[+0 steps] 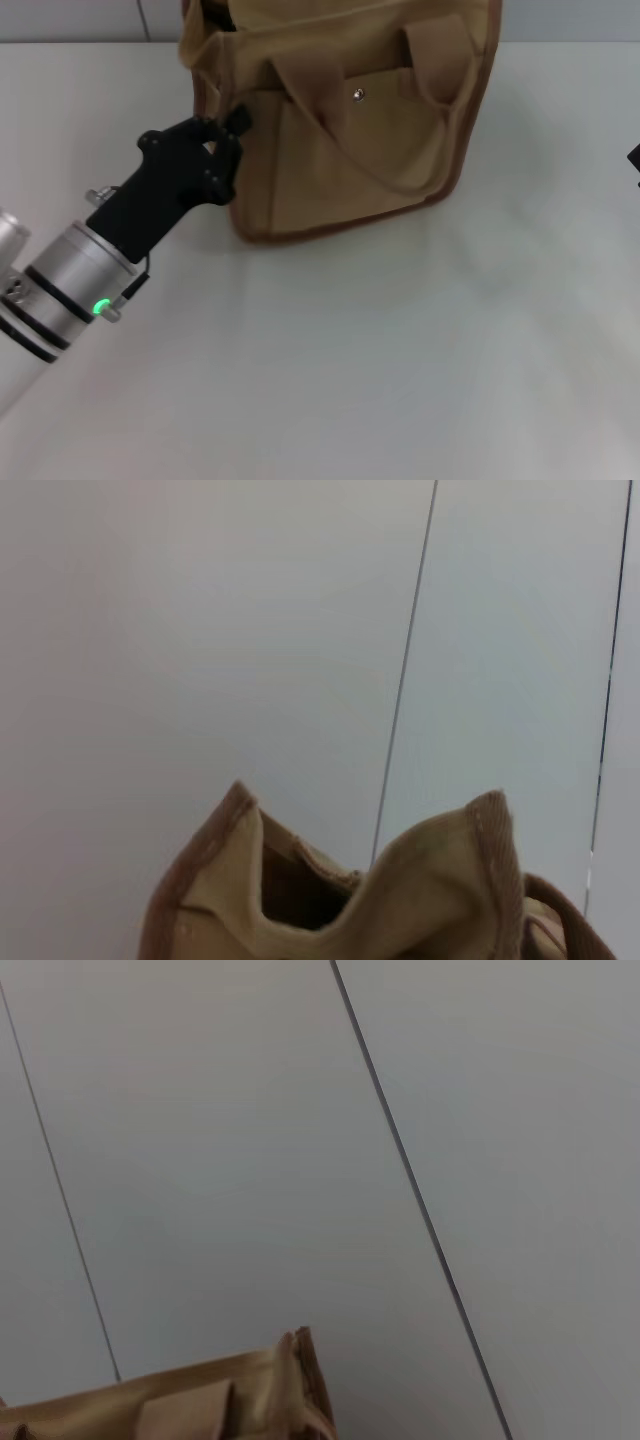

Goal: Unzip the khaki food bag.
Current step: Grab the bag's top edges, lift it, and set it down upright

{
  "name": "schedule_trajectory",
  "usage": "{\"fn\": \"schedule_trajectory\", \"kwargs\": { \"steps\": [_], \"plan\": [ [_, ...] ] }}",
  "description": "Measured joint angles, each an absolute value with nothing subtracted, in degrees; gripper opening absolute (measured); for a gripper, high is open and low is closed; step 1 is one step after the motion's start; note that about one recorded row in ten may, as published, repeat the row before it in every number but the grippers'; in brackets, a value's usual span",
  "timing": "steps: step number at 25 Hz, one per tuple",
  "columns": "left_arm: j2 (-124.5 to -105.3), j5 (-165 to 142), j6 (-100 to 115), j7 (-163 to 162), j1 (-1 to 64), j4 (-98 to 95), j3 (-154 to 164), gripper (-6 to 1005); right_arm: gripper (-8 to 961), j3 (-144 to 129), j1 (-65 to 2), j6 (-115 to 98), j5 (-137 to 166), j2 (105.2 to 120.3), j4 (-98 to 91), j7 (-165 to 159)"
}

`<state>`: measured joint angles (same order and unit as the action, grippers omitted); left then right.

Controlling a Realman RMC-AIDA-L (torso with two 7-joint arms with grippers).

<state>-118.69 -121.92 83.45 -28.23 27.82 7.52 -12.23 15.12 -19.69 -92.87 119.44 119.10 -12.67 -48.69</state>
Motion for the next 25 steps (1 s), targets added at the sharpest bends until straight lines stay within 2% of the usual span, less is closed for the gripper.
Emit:
{"fn": "schedule_trajectory", "kwargs": {
  "steps": [9,15,19,22,25],
  "plan": [
    [-117.86,-122.0,98.8,-39.8,28.1,-10.9,-10.8,59,793,15.1,-20.0,-92.3,119.4,119.09,-12.3,-48.7],
    [-115.39,-121.8,112.4,-47.5,30.0,-19.4,-9.5,60,792,14.6,-20.8,-92.3,119.5,119.09,-11.8,-48.7],
    [-113.98,-121.6,113.9,-48.7,31.6,-21.7,-6.2,61,789,14.5,-21.2,-92.2,119.6,119.09,-11.4,-48.7],
    [-113.96,-121.5,113.0,-48.2,32.5,-22.6,-1.3,62,784,14.5,-21.3,-91.5,119.7,119.09,-10.9,-48.7],
    [-115.70,-121.4,112.0,-45.4,32.7,-22.8,4.1,63,779,14.4,-21.3,-91.3,119.7,119.09,-10.6,-48.7]
  ]
}}
